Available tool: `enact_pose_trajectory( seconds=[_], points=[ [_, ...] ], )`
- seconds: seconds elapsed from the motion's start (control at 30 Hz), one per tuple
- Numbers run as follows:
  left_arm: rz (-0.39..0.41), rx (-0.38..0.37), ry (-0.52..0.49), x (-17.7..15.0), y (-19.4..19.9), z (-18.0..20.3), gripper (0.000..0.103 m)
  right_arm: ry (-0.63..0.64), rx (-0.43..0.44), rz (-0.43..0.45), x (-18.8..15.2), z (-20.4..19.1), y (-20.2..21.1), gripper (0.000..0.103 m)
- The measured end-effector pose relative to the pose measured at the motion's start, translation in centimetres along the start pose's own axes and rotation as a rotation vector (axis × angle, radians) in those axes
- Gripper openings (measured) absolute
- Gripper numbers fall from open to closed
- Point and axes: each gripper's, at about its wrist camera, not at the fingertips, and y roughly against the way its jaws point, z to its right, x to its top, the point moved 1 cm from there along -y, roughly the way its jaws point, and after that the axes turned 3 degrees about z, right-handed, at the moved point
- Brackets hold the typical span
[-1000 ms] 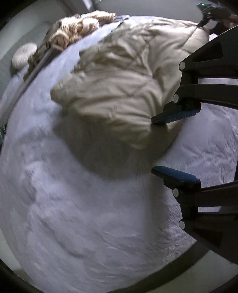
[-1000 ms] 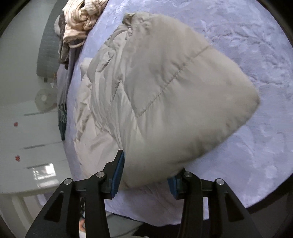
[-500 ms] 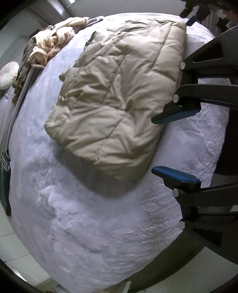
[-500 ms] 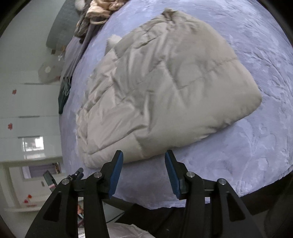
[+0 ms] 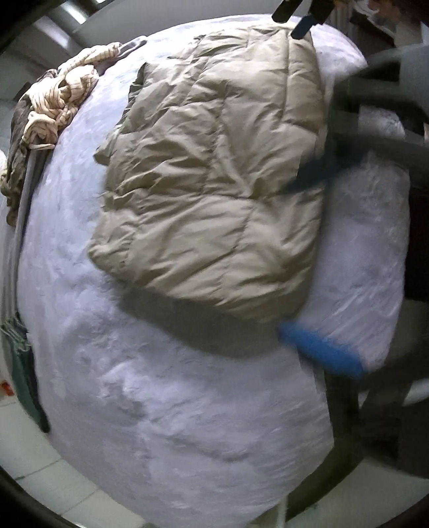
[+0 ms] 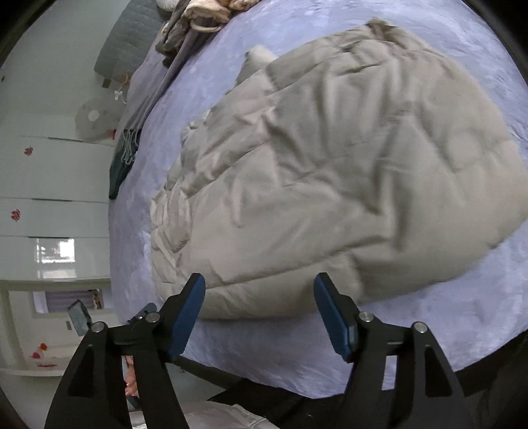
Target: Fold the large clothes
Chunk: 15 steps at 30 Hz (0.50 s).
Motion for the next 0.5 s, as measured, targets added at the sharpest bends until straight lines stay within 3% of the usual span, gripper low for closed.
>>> enact_pose_trajectory(
  seconds=[0.13, 0.43, 0.5],
  points=[
    [-0.003, -0.004, -0.036, 1.6, -0.5, -0.5, 0.099, 0.025, -0.043, 0.014, -0.3, -2.7, -1.5, 0.072],
    [-0.051, -0.02, -0.083, 2.7, -2.7, -0.3, 0.103, 0.008, -0.115, 0.003, -0.2, -4.5, -3.6, 0.072],
    [-0.055, -0.02, -0.09, 2.9, -3.0, -0.2, 0.103, 0.009, -0.122, 0.006, -0.2, -4.9, -3.9, 0.076]
  ],
)
